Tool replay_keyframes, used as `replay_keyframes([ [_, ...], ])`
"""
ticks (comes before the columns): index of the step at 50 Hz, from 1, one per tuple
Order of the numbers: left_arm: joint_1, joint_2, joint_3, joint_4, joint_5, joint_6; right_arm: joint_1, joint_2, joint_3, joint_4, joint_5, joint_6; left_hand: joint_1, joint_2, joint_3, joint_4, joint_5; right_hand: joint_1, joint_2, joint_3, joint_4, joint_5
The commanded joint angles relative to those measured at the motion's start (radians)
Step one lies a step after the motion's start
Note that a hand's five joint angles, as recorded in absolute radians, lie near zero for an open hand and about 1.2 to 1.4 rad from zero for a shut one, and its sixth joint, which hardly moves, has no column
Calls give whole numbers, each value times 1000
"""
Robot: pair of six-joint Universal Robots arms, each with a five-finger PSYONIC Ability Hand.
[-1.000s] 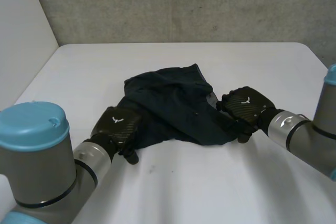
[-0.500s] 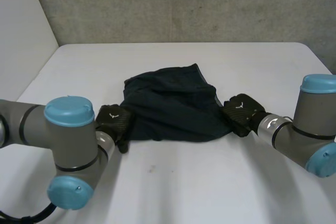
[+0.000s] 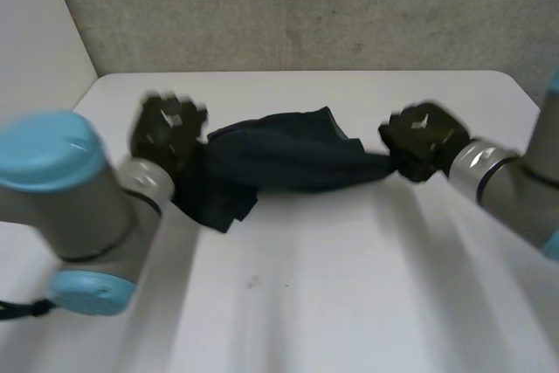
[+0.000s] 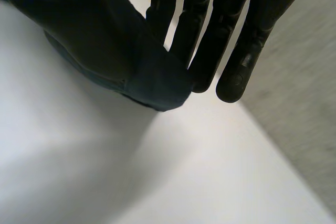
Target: Fold the shorts.
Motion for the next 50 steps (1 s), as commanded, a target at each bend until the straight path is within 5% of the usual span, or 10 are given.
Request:
replay_keyframes([
  [1,18,359,80,-131,39,5,-2,-237,-91,62,24,27,262,201,214,201,258,440,222,231,209,276],
  [11,23,464,379,-392,79,-43,-10,-424,-306,69,95,203,262,201,214,201,258,440,222,231,209,276],
  [19,52,383,499,-435,85,-61,2,-349,-381,134,101,202,262,201,214,201,258,440,222,231,209,276],
  [33,67,-222,626,-375,89,-54,65,83,-418,128,188,148,262,201,214,201,258,440,222,231,209,276],
  [45,108,-697,1163,-50,91,-23,76,402,-532,-466,338,64,262,201,214,201,258,440,222,231,209,276],
  [46,105,-716,1187,-30,89,-23,82,430,-538,-501,331,48,35,-25,-12,-25,31,365,147,156,134,201],
  [47,95,-748,1220,5,85,-23,85,445,-542,-506,326,44,-766,-827,-814,-826,-770,-48,-266,-257,-279,-212],
  [48,89,-757,1226,19,85,-21,90,459,-545,-504,323,34,-960,-1020,-1008,-1020,-964,-581,-799,-790,-813,-746],
  [50,76,-765,1223,37,82,-21,100,482,-541,-486,323,18,-903,-964,-951,-964,-907,-782,-1000,-991,-1013,-946],
])
